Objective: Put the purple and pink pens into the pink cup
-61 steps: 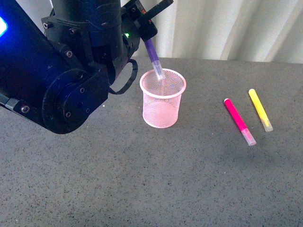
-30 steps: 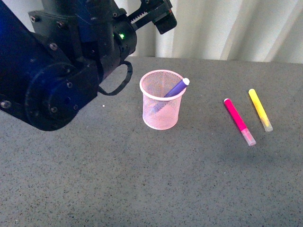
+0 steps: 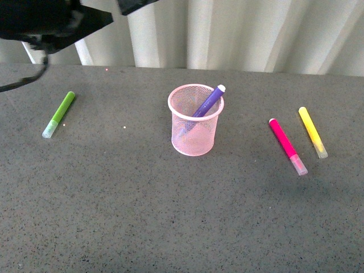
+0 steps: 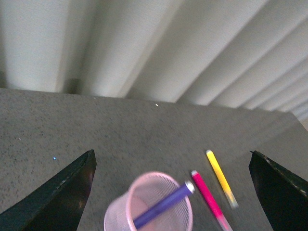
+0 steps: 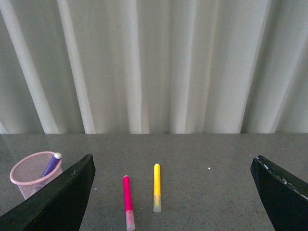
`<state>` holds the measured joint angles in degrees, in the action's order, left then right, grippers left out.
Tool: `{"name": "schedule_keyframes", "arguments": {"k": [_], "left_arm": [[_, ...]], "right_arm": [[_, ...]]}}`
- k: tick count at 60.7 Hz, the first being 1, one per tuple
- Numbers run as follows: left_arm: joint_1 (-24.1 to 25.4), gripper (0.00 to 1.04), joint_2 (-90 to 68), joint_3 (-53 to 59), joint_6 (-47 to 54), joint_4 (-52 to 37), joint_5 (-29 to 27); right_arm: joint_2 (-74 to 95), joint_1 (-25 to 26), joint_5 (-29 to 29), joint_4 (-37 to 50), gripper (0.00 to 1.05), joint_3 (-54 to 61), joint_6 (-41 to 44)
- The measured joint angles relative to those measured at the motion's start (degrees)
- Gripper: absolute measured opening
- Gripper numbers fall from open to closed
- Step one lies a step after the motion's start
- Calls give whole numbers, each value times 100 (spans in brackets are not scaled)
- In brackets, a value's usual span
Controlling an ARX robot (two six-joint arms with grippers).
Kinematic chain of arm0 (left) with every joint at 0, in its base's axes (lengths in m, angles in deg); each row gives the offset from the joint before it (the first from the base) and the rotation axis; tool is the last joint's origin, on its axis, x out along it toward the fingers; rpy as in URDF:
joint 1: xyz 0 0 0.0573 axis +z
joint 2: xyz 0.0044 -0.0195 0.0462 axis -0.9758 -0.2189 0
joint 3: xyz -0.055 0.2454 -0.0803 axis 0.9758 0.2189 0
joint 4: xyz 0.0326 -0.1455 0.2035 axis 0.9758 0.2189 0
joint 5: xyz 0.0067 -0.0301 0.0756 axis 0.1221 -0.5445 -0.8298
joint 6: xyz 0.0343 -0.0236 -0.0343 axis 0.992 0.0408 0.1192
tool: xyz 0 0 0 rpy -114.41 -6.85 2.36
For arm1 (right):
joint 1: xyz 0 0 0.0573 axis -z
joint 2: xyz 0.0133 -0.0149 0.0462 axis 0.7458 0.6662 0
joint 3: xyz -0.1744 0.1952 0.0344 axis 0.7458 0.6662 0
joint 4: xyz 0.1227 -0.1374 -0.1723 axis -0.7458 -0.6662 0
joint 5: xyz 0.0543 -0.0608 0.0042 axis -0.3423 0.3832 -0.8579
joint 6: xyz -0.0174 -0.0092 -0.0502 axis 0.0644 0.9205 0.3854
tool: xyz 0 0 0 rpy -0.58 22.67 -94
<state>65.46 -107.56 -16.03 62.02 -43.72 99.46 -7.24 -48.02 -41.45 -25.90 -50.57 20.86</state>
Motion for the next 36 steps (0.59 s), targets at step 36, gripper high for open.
{"name": "schedule_keyframes", "arguments": {"k": [36], "left_arm": [[2568, 75, 3073, 2546, 1384, -516, -595]], "right_arm": [[0, 0, 0, 0, 98, 0, 0]]}}
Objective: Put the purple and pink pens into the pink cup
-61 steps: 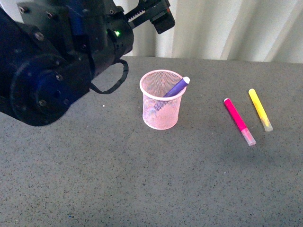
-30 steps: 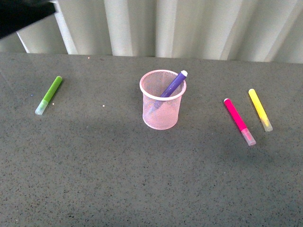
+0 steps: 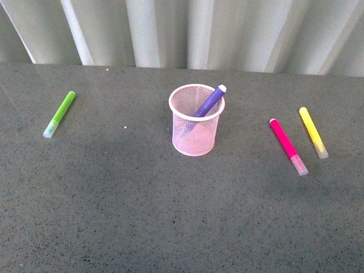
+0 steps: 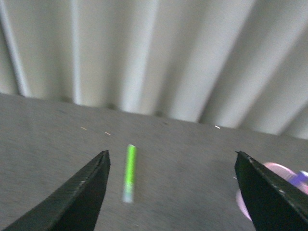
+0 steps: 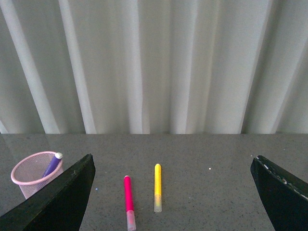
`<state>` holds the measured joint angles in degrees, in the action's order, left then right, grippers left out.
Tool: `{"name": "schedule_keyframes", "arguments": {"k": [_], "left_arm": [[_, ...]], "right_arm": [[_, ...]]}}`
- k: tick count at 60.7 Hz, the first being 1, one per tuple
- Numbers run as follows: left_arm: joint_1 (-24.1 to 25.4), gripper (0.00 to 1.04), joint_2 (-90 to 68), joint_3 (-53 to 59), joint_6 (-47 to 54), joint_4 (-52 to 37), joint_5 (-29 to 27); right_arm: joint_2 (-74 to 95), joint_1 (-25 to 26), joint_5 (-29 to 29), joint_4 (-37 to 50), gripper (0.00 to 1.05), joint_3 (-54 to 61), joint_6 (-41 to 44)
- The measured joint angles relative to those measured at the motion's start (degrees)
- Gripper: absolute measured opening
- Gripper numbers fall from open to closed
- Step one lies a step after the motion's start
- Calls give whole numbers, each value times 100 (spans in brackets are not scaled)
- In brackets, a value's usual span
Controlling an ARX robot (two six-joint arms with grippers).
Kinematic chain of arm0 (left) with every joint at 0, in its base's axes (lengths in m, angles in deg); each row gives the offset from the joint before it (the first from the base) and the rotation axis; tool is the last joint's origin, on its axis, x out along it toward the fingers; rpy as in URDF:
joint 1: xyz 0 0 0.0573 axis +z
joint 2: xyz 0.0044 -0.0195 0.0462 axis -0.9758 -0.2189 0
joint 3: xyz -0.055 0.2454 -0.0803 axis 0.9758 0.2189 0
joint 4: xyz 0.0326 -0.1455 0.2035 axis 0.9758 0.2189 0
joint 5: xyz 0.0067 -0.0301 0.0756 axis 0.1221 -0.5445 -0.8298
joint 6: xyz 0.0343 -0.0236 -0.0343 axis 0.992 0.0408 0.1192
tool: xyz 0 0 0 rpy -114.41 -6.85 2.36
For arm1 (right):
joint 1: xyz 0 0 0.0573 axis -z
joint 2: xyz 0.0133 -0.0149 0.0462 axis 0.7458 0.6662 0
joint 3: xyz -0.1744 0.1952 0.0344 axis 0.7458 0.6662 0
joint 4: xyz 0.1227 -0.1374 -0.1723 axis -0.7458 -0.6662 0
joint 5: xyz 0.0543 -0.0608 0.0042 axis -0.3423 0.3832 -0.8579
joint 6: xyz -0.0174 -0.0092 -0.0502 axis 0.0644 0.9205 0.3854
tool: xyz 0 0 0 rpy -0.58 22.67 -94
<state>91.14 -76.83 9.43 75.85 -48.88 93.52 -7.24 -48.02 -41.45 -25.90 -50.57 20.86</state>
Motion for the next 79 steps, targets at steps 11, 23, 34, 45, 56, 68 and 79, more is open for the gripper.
{"name": "schedule_keyframes", "arguments": {"k": [11, 23, 34, 45, 56, 68, 79], "left_arm": [[-382, 43, 791, 463, 378, -9, -621], [-682, 8, 1499, 807, 442, 413, -933], [-1285, 4, 2203, 1115, 479, 730, -1565], [-1375, 4, 2745, 1235, 483, 1169, -1576], [-1375, 4, 3526, 1235, 483, 1904, -1576], [-1375, 4, 4065, 1235, 483, 2415, -1578], [-1375, 4, 4435, 1235, 483, 2776, -1578]], "right_arm": [[0, 0, 2, 0, 98, 0, -2], [0, 0, 0, 0, 98, 0, 0], [0, 0, 0, 0, 98, 0, 0], [0, 0, 2, 0, 98, 0, 0], [0, 0, 0, 0, 98, 0, 0], [0, 0, 0, 0, 98, 0, 0], [0, 0, 0, 0, 98, 0, 0]]}}
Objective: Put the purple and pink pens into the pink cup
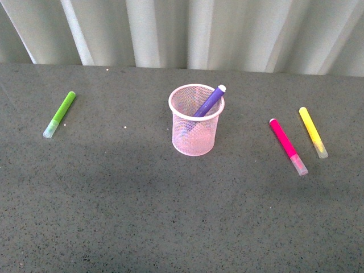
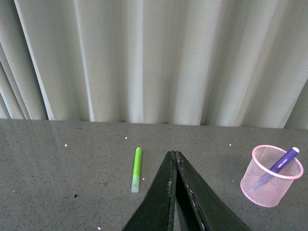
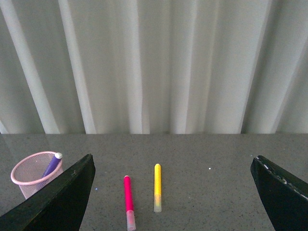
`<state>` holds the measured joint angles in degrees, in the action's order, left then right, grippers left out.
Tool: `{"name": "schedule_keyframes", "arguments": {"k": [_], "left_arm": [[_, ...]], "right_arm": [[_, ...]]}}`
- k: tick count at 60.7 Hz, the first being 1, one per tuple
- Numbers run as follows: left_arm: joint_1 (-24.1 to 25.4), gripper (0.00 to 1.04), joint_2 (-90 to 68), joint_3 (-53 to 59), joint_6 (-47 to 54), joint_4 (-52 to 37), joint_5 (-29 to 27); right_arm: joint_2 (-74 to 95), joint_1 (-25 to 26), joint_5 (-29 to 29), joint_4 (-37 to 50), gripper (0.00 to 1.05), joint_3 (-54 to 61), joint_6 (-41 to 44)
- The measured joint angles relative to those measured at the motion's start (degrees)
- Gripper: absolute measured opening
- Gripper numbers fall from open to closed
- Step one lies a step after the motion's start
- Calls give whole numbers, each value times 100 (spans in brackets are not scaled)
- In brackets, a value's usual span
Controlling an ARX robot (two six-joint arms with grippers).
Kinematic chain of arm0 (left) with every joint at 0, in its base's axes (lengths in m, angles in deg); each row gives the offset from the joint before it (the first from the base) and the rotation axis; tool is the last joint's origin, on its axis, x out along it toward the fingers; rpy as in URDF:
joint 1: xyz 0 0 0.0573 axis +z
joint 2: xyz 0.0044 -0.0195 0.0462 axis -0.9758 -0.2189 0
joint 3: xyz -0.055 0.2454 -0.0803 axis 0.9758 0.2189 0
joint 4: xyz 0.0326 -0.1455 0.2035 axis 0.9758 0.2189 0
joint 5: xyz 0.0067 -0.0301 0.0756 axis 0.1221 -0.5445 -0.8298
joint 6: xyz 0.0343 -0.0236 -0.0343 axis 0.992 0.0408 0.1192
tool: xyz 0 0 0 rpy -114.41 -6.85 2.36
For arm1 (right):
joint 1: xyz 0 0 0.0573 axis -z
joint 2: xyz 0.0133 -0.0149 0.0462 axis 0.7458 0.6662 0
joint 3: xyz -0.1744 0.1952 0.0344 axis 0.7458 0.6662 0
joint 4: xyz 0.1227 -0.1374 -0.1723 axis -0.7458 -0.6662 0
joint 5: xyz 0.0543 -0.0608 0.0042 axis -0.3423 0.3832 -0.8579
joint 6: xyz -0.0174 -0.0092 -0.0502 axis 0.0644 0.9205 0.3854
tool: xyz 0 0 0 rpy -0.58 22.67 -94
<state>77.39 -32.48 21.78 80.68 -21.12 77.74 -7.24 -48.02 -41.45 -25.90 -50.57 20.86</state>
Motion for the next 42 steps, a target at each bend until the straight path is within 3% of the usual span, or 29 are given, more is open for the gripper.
{"name": "schedule_keyframes", "arguments": {"k": [20, 26, 42], "left_arm": [[0, 4, 487, 0, 0, 492, 2], [0, 4, 1202, -2, 0, 1403, -7], [0, 4, 1453, -2, -4, 1491, -7]], "right_arm": [[0, 0, 0, 0, 98, 0, 0], [0, 0, 2, 0, 98, 0, 0], [0, 0, 0, 0, 98, 0, 0]]}}
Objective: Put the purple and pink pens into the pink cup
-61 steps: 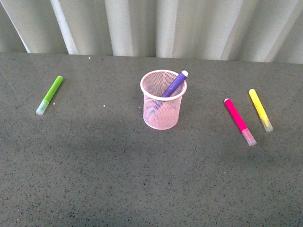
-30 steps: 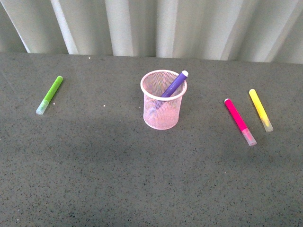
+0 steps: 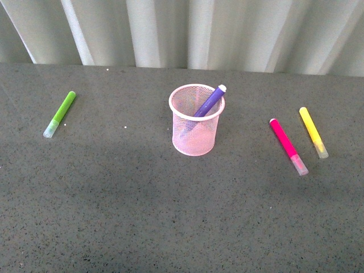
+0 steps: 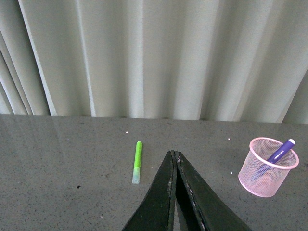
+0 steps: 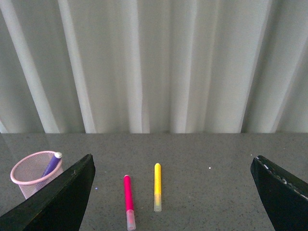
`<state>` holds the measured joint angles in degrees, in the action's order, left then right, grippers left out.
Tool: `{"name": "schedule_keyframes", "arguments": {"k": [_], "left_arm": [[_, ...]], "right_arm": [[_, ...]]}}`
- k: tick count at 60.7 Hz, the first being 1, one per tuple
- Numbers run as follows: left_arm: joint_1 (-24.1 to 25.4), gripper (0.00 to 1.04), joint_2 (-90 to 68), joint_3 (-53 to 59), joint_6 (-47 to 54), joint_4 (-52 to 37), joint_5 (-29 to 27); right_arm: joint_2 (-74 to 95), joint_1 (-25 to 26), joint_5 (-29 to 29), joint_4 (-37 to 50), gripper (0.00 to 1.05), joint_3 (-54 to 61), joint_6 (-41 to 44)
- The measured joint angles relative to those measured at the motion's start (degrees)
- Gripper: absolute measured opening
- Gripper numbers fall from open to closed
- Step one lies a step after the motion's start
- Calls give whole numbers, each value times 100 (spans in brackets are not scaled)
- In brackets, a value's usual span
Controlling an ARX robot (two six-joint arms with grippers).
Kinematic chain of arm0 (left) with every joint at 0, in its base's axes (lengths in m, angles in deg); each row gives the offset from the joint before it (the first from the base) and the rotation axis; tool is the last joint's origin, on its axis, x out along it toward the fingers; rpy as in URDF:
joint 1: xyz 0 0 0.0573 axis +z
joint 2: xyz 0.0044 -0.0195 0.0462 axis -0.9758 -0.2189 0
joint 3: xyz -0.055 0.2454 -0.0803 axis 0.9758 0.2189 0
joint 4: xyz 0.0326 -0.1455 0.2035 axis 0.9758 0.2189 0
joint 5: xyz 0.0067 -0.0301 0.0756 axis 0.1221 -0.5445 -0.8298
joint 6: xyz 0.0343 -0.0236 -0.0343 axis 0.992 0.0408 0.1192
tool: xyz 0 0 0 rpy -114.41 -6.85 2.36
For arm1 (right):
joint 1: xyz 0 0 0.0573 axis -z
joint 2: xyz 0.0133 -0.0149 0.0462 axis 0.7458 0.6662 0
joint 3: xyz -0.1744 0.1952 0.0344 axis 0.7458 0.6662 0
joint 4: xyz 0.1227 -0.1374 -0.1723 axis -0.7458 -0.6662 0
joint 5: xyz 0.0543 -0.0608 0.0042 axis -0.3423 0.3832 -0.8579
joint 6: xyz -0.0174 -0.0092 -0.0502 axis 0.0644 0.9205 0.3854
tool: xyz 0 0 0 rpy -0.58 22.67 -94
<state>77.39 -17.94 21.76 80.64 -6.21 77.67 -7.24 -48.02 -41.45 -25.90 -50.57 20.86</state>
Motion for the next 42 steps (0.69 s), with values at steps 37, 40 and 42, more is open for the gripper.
{"name": "schedule_keyframes", "arguments": {"k": [37, 40, 42], "left_arm": [[-2, 98, 2, 0, 13, 9, -4], [-2, 98, 2, 0, 15, 9, -4], [-2, 98, 2, 0, 15, 9, -4]], "right_arm": [[2778, 238, -997, 3211, 98, -625, -1473], [3720, 203, -1010, 3536, 98, -1139, -1591], [4271, 173, -1014, 3418, 98, -1526, -1652]]}}
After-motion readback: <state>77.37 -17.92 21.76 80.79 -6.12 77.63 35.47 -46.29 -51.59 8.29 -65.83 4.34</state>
